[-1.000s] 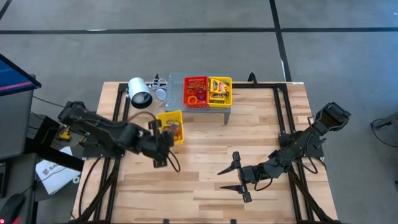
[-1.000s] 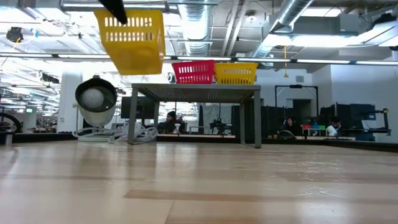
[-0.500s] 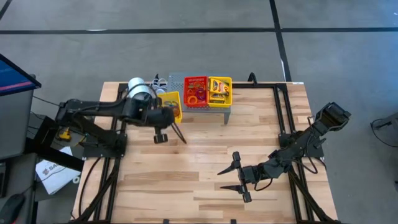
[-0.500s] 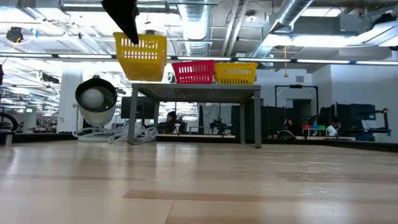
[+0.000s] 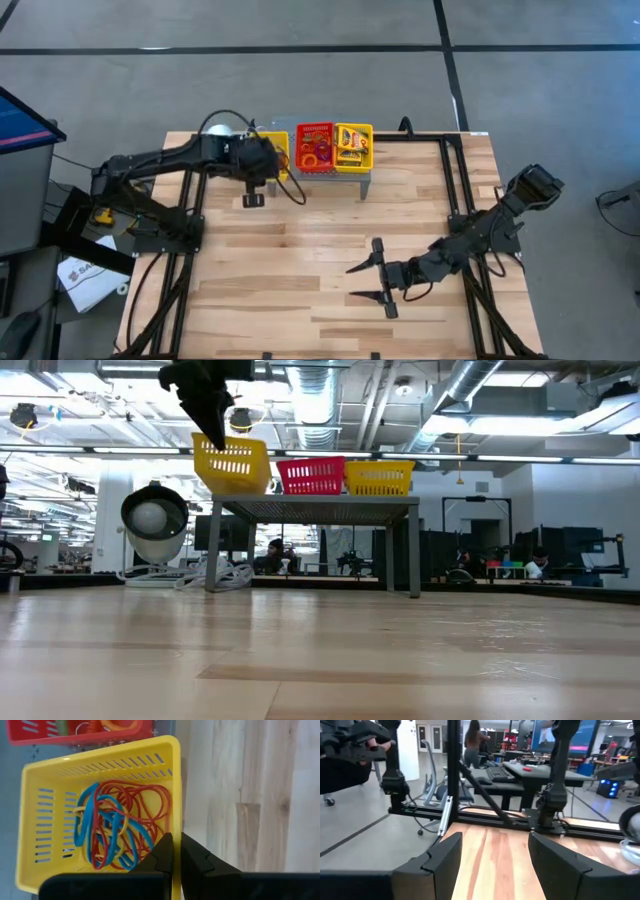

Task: Pick & Place Office Desk Supplies
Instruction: Put the yellow bin on the shelf

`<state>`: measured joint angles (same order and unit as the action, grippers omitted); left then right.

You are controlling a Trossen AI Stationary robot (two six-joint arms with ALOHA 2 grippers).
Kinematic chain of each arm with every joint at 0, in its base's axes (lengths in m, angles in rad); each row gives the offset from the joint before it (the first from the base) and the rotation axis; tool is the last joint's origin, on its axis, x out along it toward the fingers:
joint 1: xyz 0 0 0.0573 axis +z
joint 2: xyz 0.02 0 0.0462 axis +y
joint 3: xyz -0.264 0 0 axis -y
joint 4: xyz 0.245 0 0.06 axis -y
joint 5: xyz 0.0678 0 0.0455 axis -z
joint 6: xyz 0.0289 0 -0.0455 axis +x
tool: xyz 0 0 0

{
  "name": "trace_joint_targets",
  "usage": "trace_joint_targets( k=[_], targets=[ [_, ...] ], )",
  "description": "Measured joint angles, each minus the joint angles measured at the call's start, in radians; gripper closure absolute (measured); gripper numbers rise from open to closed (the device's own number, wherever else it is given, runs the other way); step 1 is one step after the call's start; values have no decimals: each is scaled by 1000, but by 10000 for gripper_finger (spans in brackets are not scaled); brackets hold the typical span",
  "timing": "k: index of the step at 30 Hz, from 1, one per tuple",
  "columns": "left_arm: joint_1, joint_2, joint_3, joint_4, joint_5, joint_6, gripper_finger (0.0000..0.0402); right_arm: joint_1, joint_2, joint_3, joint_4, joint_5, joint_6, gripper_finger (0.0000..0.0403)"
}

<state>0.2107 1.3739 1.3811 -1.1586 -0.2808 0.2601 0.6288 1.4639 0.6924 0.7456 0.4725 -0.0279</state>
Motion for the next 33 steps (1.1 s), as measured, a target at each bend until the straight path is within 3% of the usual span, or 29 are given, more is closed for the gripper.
trace_joint_targets(
  k=[5, 17, 33],
  targets=[
    [57, 0, 0, 12, 12, 80, 397, -52, 0, 0, 0, -9, -7, 179],
    [145, 34, -3, 78, 74, 215, 396, -154, -109, 0, -26, -161, -49, 179],
    [185, 107, -2, 139, 91, 283, 390, -207, -197, 0, -178, -166, -60, 179]
  ],
)
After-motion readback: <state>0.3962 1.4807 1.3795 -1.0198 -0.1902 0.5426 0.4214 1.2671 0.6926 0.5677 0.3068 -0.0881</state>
